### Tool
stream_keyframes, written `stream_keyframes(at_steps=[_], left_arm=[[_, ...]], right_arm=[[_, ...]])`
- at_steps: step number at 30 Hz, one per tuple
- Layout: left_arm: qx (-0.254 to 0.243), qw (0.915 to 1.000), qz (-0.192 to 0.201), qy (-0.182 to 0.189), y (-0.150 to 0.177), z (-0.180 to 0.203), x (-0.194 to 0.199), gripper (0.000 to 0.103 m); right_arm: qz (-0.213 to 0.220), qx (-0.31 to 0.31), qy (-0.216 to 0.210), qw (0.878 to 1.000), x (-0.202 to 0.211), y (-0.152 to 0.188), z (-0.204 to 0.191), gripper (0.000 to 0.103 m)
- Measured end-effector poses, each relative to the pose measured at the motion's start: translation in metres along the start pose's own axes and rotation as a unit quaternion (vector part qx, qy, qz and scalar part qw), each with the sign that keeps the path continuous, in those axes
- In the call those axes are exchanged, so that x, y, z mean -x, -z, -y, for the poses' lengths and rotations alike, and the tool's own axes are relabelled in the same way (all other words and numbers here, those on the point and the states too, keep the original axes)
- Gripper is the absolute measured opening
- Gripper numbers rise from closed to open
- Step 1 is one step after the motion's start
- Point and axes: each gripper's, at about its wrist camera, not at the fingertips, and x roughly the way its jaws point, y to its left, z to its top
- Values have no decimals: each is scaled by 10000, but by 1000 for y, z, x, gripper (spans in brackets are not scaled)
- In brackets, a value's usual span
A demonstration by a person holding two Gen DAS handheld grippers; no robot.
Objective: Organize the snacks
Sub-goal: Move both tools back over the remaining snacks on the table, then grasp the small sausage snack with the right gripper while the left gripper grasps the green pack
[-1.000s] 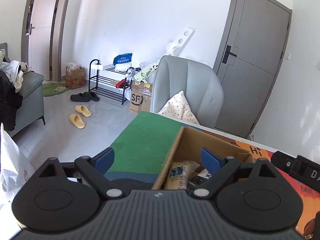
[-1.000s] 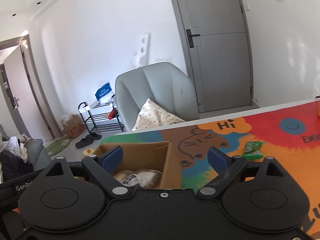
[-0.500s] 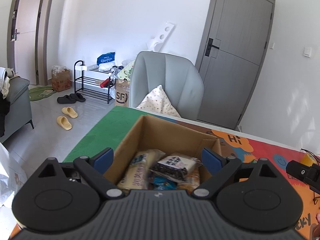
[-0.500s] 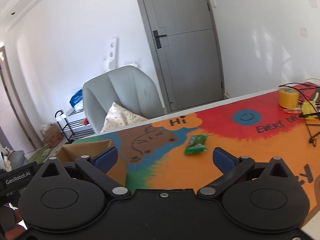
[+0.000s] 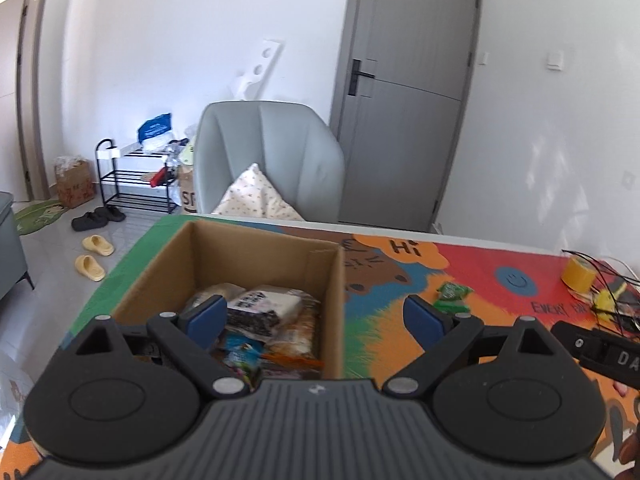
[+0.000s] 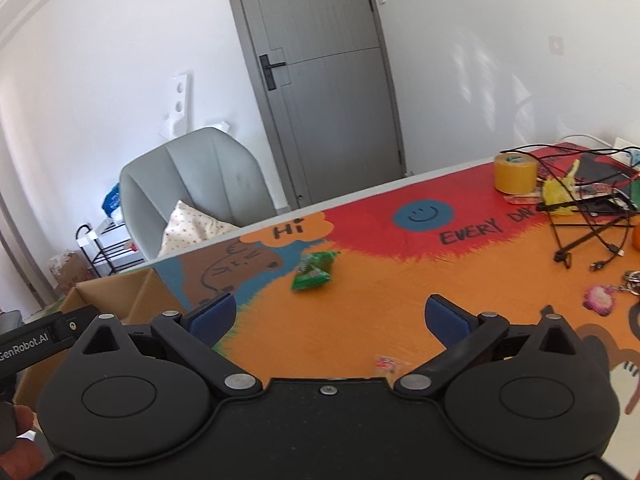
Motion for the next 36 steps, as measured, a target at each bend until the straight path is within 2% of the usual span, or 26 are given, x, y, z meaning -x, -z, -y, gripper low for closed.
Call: stream_keyframes(at_steps=[7,9,11,19,25,31,36], left_arm=[[-307,9993,-9,232,8,22,0,94],[-373,9990,-15,252,11,29,-1,94],[-429,9986,-52,290,13,32,-2,94],[-616,9975,-72,329,23,52,-5,93],[-796,9960,-250,329,33,67,-15,90],[-853,9947,-473,337,38,76,-28,83],[-882,9938,-603,315,41,83,-38,83]], right_arm=[[-199,-97,212,9995,-3,13,16,91],[-282,-62,226,9993,-4,16,17,84],[-363,-28,227,9991,-6,19,18,81],[-496,-52,303,9983,-12,26,24,78],[-651,-145,280,9974,-20,35,33,72],[-925,-203,214,9953,-35,44,40,61],[-1190,-203,69,9927,-50,49,43,40]])
